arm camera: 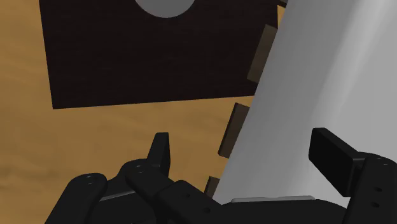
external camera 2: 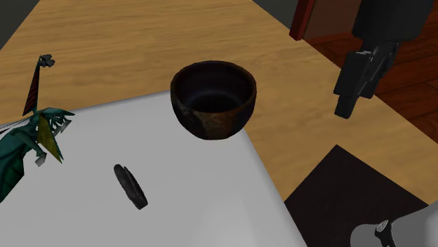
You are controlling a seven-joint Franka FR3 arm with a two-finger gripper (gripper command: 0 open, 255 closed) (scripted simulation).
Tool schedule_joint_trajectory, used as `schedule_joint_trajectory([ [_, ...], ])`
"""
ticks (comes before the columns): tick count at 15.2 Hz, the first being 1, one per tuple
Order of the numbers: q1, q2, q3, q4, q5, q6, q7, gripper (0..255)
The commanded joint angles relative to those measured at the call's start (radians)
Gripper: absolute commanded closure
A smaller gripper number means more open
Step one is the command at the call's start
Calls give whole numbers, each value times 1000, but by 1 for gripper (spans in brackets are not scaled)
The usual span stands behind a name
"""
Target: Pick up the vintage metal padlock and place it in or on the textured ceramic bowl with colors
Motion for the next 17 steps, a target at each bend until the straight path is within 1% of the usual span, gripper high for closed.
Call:
schedule_joint_trajectory([
  [1,0,0,0,0,0,0,0,0],
  [5,32,65,91,52,61,40,97,0],
  [9,58,148,177,123,105,81,193,0],
  [13,76,246,261,212,128,119,290,0],
  [17,88,359,342,318,126,151,391,0],
])
